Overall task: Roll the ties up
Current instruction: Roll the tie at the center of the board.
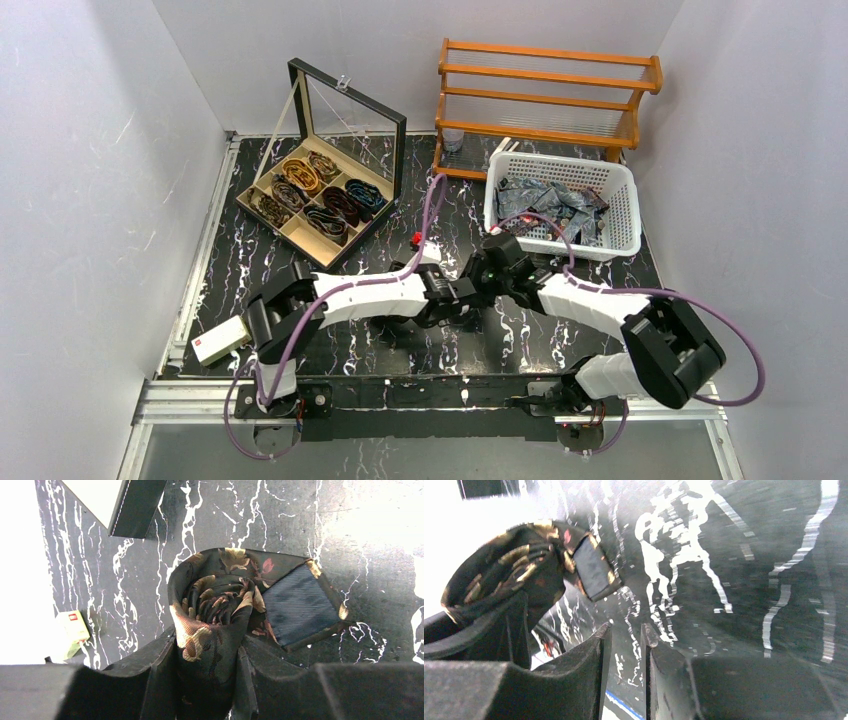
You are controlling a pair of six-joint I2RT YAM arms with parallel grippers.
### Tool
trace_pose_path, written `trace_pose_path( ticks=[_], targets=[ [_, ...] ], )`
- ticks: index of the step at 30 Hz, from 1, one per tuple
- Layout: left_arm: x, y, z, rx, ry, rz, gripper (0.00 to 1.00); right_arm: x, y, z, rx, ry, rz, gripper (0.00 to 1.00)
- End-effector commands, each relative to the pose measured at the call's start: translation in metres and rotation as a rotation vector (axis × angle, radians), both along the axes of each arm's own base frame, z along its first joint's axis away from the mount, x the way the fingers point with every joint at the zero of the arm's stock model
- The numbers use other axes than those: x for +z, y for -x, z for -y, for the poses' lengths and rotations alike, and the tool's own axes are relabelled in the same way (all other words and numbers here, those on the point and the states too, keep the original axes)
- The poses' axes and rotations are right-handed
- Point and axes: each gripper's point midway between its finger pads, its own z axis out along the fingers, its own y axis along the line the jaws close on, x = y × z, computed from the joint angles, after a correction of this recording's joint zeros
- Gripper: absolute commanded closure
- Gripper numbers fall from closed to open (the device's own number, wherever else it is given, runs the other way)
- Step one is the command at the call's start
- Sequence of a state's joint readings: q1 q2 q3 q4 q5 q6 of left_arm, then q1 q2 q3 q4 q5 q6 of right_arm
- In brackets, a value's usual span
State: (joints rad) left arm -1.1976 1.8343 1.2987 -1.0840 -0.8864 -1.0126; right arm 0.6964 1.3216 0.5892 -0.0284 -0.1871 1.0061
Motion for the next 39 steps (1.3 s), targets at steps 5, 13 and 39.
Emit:
trace_pose_path(
  ticks=[5,13,39],
  targets=[
    [-0.001,-0.003,0.027,-0.050,-0.054,0.033,0.56,-0.003,-0.008,0.029,-0.104,0.040,-0.007,0.62],
    [-0.004,0.000,0.067,-0.107,0.083,-0.053,0.24,-0.004,-0.009,0.039,-0.110,0.049,-0.010,0.60],
    [0.029,0.007,-0.021,0.086,1.107,-0.089,0.02,0.047,-0.018,-0.041,0.555,-0.091,0.295,0.01]
  ],
)
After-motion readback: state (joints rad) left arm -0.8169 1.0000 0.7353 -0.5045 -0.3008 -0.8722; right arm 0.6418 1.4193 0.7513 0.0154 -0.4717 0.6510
